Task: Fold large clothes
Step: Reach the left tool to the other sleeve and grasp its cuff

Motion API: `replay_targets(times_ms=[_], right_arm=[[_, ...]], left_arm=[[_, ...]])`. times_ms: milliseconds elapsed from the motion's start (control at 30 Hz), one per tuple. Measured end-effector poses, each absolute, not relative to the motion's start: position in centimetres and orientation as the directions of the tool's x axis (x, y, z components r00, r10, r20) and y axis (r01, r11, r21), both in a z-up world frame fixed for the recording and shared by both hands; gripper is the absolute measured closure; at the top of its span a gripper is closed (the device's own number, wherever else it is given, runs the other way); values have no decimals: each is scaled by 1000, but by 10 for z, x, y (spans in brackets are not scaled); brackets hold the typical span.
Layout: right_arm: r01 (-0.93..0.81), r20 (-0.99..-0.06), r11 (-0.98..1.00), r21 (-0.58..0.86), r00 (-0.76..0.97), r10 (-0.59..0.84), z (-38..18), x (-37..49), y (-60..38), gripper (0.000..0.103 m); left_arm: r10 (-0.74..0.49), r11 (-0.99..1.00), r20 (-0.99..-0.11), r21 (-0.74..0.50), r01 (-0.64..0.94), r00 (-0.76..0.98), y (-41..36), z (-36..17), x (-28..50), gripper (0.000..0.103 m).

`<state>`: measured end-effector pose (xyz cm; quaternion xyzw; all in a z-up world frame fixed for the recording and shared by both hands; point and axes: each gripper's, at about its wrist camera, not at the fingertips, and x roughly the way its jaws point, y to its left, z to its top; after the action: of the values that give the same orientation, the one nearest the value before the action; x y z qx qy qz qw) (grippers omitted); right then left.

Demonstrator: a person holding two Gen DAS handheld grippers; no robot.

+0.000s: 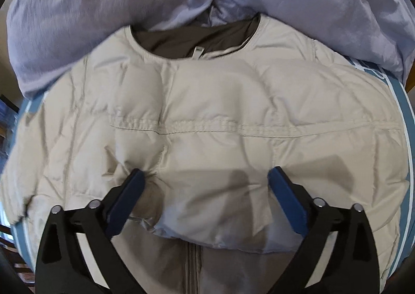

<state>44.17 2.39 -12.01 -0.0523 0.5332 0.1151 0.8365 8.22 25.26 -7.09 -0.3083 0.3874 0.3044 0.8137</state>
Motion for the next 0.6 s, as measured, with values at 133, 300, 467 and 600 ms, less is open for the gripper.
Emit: replay_targets(times_ms=[133, 300, 467, 600], right_arm=[[-251, -901, 967, 31, 411, 136, -127, 442, 24, 1], [-262, -899, 964, 40, 411, 149, -130, 440, 20, 1], [-267, -900, 963, 44, 408, 154, -131, 442, 19, 1], [-267, -900, 963, 44, 408, 154, -130, 441, 19, 1]], left_arm=[[303, 583, -824, -237, -777, 479, 271, -73, 73, 2], [340, 537, -826, -222, -814, 450, 298, -76, 61, 2], [380, 465, -828, -216, -859, 413, 341, -80, 48, 2], [391, 399, -835, -225, -889, 387, 379, -86, 37, 2]])
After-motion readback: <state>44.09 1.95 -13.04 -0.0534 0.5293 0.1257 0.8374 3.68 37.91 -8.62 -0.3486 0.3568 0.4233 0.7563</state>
